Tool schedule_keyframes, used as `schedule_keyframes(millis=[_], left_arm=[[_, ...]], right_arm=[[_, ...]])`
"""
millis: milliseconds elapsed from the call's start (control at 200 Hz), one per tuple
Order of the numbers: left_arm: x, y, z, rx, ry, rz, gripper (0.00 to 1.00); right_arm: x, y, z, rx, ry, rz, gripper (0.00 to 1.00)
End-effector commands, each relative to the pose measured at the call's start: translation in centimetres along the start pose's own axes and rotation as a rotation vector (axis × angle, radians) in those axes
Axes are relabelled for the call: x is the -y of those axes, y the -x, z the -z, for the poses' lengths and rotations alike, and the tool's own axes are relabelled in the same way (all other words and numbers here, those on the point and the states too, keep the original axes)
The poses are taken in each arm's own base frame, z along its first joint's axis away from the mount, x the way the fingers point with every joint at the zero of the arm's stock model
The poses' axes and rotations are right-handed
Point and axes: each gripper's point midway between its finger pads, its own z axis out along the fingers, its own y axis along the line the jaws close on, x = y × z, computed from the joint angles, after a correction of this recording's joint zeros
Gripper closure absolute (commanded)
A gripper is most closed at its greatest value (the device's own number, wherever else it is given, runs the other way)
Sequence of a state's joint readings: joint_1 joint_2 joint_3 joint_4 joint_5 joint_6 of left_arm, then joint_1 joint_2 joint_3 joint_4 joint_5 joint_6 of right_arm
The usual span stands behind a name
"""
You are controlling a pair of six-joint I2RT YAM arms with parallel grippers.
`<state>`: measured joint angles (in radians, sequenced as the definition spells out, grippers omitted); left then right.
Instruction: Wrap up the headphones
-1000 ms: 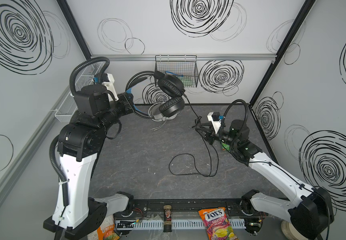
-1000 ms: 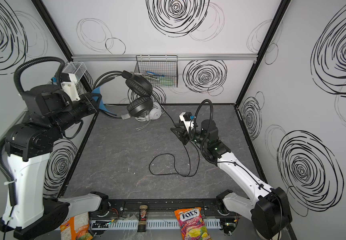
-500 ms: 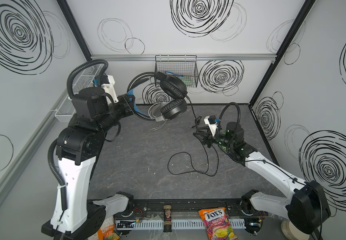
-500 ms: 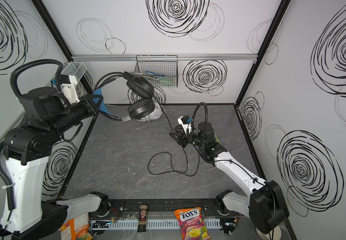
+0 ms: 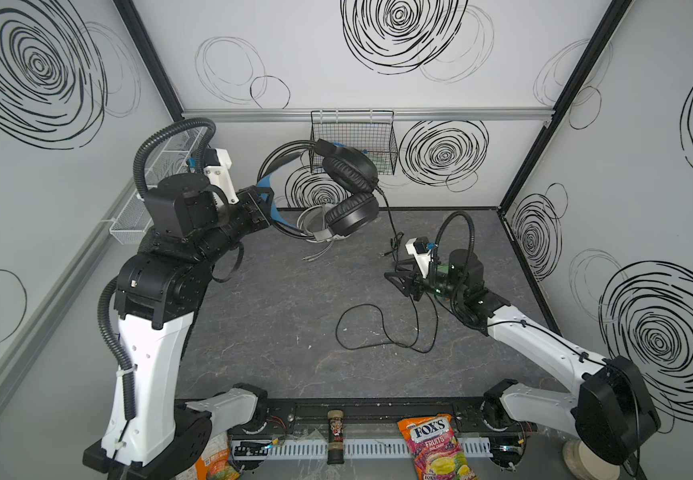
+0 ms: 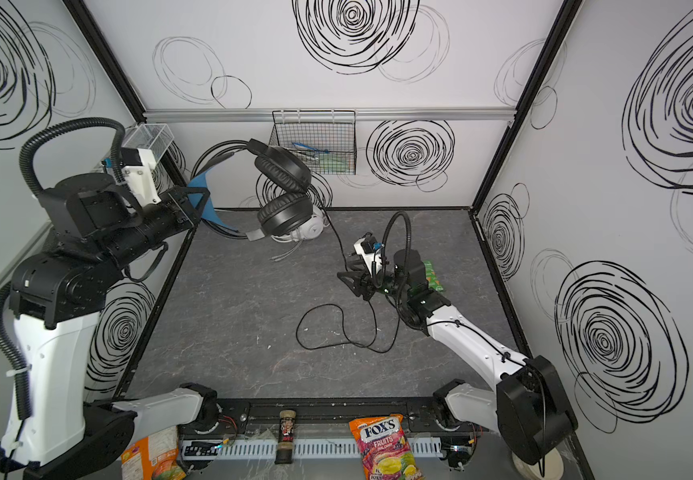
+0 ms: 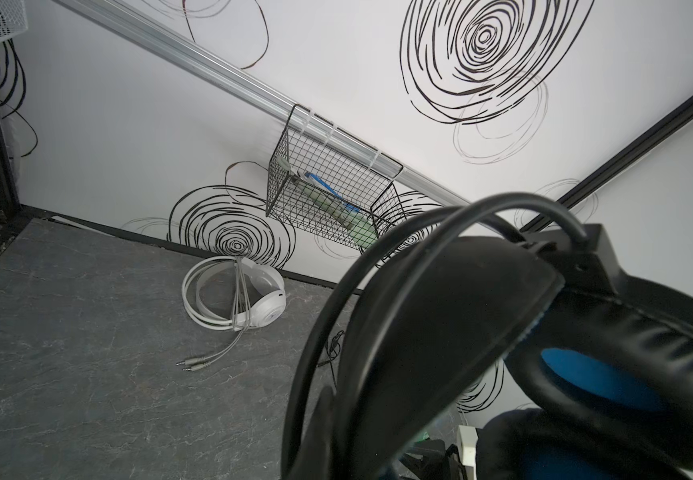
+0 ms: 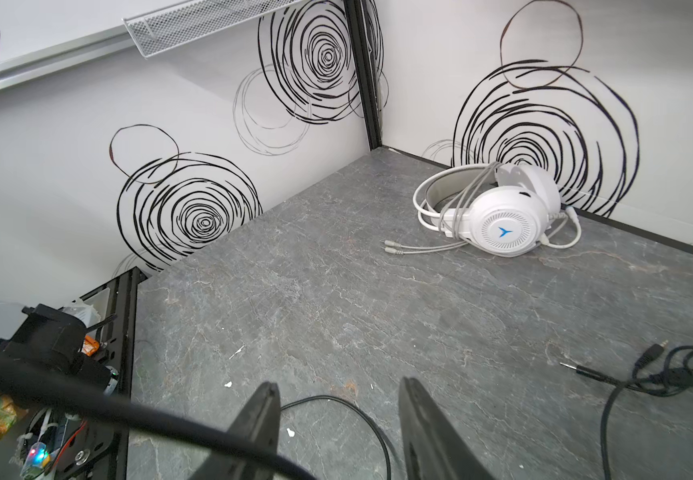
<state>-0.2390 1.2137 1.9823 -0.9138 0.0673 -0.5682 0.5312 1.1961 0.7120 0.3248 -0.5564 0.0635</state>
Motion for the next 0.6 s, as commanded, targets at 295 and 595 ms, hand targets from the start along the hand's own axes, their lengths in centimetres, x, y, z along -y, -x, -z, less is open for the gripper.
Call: schedule_keyframes(millis=[295, 595], left_arm=[[2.1, 5.1, 1.7, 0.178, -0.100, 0.037, 1.00], [-3.9, 3.9, 0.3, 0.189, 0.139, 0.009, 1.00]], right_arm=[[1.7, -0.6, 1.0, -0.032, -0.116, -0.008, 0.78], [4.9, 5.6, 7.4, 0.031, -0.480, 0.236, 1.00]])
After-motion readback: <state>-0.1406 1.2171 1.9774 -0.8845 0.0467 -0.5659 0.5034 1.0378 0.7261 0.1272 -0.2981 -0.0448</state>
